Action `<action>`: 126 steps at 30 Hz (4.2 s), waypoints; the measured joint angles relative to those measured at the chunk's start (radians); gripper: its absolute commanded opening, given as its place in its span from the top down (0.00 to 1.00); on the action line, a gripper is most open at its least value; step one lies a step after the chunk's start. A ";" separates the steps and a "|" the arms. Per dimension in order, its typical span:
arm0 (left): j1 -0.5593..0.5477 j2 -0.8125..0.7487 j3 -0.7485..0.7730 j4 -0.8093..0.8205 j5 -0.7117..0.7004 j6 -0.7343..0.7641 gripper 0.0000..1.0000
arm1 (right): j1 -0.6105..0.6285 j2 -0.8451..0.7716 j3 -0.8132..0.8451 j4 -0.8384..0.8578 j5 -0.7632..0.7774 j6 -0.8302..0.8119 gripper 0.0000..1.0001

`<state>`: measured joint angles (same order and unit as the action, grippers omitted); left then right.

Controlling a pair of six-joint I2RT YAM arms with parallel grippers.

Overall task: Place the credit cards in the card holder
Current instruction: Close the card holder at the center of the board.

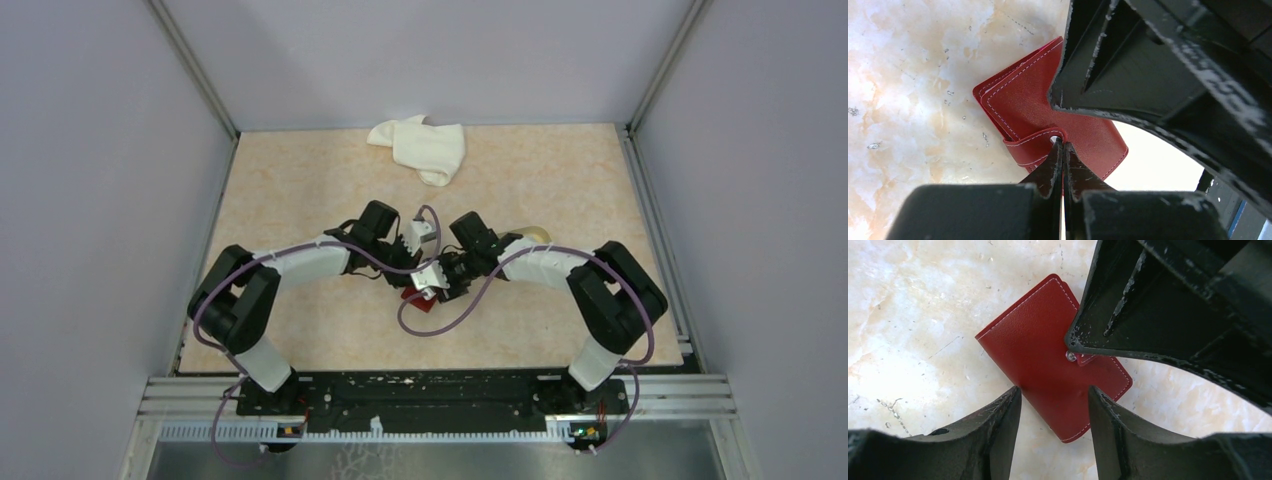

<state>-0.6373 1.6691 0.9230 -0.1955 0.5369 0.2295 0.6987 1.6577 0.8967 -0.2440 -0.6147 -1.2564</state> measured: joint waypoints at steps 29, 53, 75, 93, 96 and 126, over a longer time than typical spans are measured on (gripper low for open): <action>0.000 0.024 0.027 -0.024 0.020 -0.001 1.00 | 0.033 0.029 0.035 0.047 0.002 -0.009 0.80; 0.000 0.025 0.027 -0.023 0.020 -0.011 0.81 | 0.039 0.039 0.035 0.029 0.006 -0.166 1.00; 0.044 -0.001 -0.018 0.016 0.056 -0.121 0.72 | 0.054 0.010 -0.028 0.067 0.060 -0.428 1.00; 0.083 -0.058 -0.069 0.108 0.093 -0.217 0.88 | 0.057 0.008 -0.033 0.073 0.069 -0.438 1.00; 0.079 -0.037 -0.069 0.115 0.097 -0.222 0.92 | 0.057 0.008 -0.033 0.073 0.070 -0.438 1.00; 0.048 0.027 -0.045 0.102 0.096 -0.267 0.88 | 0.062 0.005 -0.040 0.083 0.083 -0.439 1.00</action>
<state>-0.5892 1.6962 0.8780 -0.0933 0.6331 -0.0380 0.7609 1.6627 0.8566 -0.1608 -0.5316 -1.6951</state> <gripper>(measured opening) 0.046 0.006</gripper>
